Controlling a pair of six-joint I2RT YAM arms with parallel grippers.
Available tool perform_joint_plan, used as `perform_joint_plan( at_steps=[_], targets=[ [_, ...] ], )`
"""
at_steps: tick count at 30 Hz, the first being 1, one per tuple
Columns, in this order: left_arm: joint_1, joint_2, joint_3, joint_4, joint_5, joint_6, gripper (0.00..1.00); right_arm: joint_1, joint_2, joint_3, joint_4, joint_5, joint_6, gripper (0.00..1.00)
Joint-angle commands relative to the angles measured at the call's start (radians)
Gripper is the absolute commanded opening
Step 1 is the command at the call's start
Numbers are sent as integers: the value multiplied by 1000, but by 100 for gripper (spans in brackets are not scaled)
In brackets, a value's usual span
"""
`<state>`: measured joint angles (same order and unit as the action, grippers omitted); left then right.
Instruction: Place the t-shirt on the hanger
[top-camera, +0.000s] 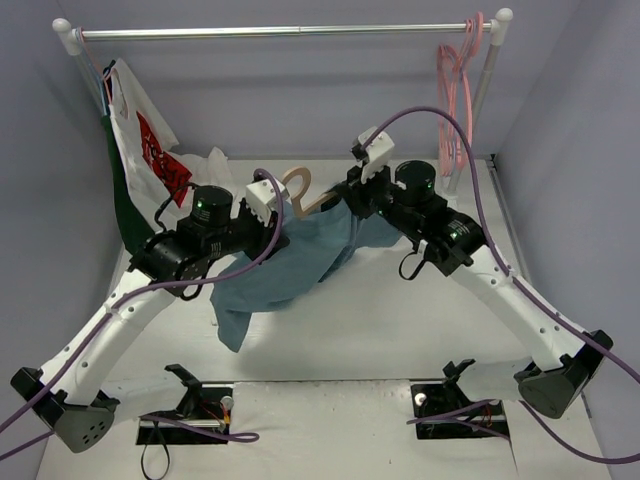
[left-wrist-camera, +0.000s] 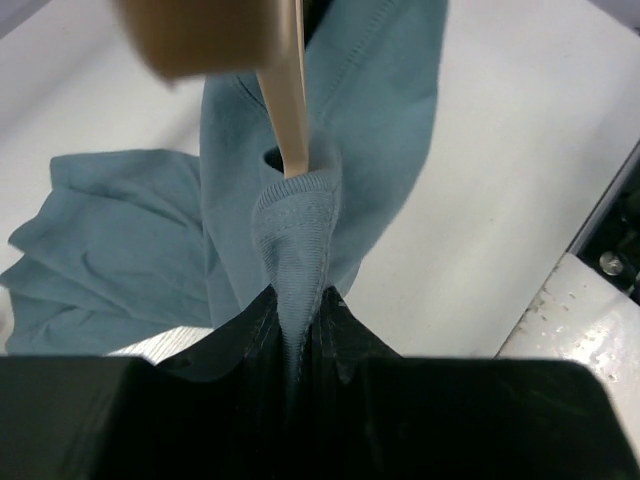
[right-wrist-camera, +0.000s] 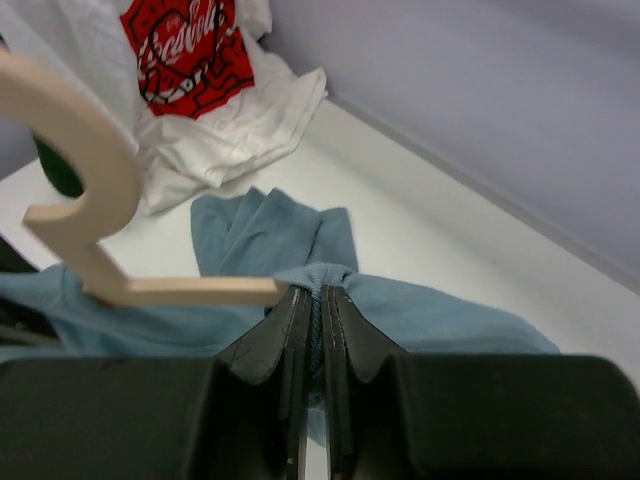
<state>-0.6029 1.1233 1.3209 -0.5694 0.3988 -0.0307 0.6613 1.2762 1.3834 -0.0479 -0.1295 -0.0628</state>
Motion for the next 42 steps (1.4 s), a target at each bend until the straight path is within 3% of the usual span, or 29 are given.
perform_joint_plan(
  at_steps=[1, 7, 15, 27, 35, 42],
  targets=[
    [-1, -52, 3, 124, -89, -3, 0, 35, -3, 5, 14, 68, 0, 3],
    [-1, -85, -6, 175, -35, -6, 0, 69, 78, 97, -4, 139, 37, 2],
    [-1, -198, -233, 380, 104, -69, 0, 80, 137, 141, -30, 154, 49, 8],
    [-1, -247, -417, 634, 123, -144, 0, 78, 86, 107, -84, 56, 14, 31],
    [0, -240, -450, 664, 107, -130, 0, 72, 55, 138, -130, 10, -23, 44],
    [8, -221, -466, 649, 129, -106, 0, 26, 42, 190, -185, -120, -89, 54]
  ],
)
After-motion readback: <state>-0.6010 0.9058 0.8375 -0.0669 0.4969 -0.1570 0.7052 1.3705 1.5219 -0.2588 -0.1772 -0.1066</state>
